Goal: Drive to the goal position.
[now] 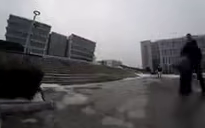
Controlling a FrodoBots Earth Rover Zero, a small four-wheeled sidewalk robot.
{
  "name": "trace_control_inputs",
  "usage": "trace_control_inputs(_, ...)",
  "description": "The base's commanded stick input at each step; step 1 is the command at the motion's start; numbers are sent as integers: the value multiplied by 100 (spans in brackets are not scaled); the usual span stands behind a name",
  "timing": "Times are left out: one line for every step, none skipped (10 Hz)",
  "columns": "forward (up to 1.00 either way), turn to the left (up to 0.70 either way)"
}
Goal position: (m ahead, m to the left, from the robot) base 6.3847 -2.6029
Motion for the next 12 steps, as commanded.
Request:
trace_control_inputs(100, 0)
trace_control_inputs(100, 0)
trace_control_inputs(100, 0)
trace_control_inputs(100, 0)
trace_control_inputs(100, 0)
trace_control_inputs(100, 0)
trace_control_inputs(100, 0)
trace_control_inputs(100, 0)
trace_control_inputs(100, 0)
trace_control_inputs(100, 0)
trace_control_inputs(100, 0)
trace_control_inputs(100, 0)
